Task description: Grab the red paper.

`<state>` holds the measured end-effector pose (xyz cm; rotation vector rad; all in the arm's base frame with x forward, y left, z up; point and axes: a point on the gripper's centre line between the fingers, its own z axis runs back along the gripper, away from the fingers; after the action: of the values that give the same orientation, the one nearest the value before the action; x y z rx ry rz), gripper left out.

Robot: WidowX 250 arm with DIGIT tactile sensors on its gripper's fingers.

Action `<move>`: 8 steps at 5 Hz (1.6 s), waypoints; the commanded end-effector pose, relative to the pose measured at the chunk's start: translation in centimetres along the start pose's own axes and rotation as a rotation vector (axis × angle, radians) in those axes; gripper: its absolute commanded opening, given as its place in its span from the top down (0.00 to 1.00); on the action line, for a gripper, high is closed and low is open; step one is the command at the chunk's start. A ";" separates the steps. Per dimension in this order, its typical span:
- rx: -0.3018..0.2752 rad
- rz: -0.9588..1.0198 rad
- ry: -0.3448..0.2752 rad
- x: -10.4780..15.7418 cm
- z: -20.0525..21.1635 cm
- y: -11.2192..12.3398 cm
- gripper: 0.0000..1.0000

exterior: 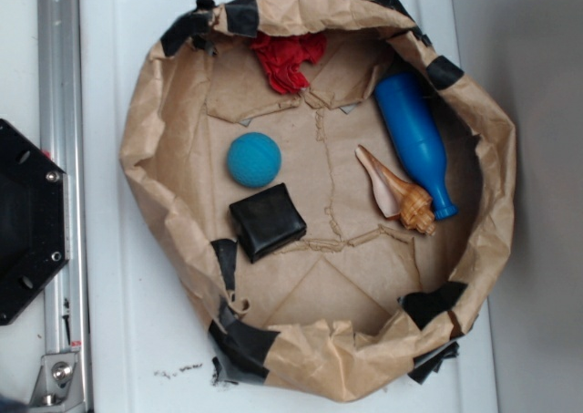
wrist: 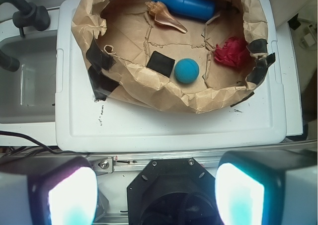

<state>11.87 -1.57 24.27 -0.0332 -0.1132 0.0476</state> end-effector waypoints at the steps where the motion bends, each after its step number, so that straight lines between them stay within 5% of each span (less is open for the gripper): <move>1: 0.000 0.000 0.000 0.0 0.0 0.0 0.00; 2: 0.142 -0.266 -0.046 4.9 -2.5 2.3 0.00; 3: 0.208 -0.463 -0.072 9.9 -6.0 2.6 0.00; 4: 0.238 -0.598 -0.175 13.9 -9.7 2.9 0.00; 8: 0.238 -0.598 -0.175 13.9 -9.7 2.9 0.00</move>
<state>26.01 1.95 14.64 0.2231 -0.2505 -0.5497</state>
